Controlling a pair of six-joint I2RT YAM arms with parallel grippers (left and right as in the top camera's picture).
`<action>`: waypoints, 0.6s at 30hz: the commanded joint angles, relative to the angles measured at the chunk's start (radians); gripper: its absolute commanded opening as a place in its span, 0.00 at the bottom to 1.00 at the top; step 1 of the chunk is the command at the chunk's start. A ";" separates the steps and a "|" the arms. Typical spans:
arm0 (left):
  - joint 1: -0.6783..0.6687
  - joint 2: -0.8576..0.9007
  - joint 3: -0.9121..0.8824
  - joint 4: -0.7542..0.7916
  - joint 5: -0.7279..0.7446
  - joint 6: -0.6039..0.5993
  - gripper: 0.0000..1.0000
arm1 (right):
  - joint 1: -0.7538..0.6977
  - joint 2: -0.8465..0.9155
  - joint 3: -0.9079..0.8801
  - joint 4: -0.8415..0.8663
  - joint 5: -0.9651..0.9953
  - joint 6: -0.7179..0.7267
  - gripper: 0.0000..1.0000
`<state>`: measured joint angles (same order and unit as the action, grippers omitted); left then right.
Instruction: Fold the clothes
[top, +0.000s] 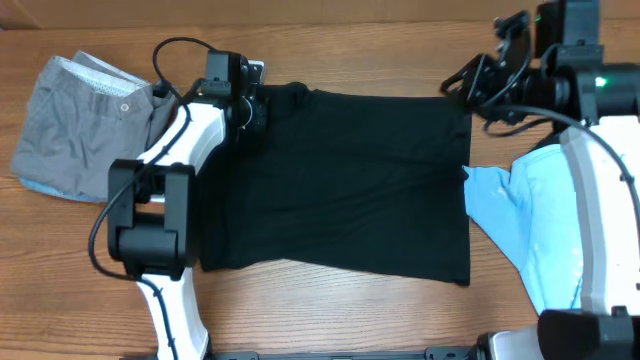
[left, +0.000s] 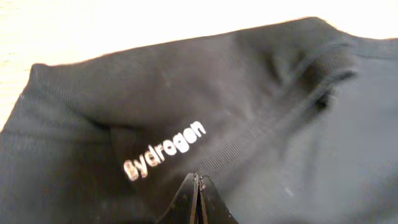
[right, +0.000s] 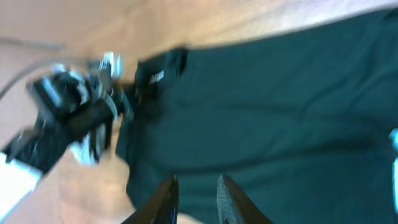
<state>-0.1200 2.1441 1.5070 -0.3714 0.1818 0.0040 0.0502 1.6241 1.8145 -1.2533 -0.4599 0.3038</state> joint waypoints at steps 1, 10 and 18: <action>0.002 0.080 0.005 0.051 -0.024 0.019 0.04 | 0.053 0.002 0.006 -0.044 0.040 -0.023 0.24; 0.065 0.230 0.010 0.231 -0.297 -0.118 0.04 | 0.162 0.006 -0.030 -0.060 0.208 0.028 0.25; 0.201 0.229 0.163 0.211 -0.060 -0.164 0.04 | 0.185 0.028 -0.200 0.002 0.381 0.116 0.27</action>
<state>0.0040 2.3234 1.6081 -0.1104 0.0750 -0.1268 0.2317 1.6306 1.7138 -1.2800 -0.1909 0.3691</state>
